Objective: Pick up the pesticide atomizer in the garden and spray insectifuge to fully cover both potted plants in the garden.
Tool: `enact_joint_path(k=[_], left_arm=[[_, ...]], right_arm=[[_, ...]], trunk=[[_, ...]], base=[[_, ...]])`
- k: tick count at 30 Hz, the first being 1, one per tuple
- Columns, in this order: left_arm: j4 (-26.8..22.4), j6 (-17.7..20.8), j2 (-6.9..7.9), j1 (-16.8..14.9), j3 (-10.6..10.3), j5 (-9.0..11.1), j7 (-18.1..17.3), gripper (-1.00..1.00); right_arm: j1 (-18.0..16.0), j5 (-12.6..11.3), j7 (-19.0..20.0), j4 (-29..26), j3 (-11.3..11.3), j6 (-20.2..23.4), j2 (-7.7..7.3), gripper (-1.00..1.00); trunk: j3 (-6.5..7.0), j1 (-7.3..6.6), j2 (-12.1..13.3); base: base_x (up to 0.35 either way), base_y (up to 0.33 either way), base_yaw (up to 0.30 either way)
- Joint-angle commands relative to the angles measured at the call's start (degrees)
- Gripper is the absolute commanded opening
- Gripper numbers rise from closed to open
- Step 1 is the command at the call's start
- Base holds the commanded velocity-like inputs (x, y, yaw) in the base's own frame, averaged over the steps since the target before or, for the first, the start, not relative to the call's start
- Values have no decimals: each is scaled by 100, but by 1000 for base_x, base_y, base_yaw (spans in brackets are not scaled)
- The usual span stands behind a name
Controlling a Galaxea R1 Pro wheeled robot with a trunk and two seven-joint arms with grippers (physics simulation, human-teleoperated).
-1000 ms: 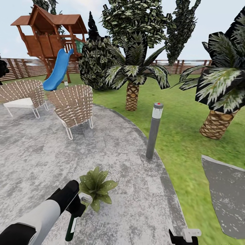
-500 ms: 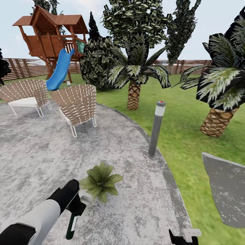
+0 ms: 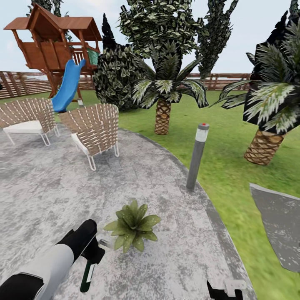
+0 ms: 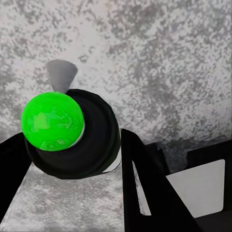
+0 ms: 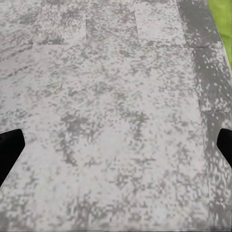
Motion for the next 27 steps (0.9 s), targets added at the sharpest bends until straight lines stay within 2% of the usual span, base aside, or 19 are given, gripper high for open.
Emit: enact_joint_path(k=[1, 23, 27], left_arm=[[-15, 9, 20, 1, -19, -42, -52, -100], [-5, -6, -28, 5, -22, -30, -54, -100], [25, -35, -117, 9, -32, -34, -56, -100]], right_arm=[[-7, 24, 45, 2, -49, -21, 4, 100], [-6, 24, 44, 2, -49, -21, 4, 100], [-6, 24, 44, 4, -49, -21, 4, 100]], trunk=[[-5, -1, -2], [-5, -1, -2], [-5, -1, -2]], base=[[1, 338, -289], [-13, 338, -282], [-82, 338, -289]])
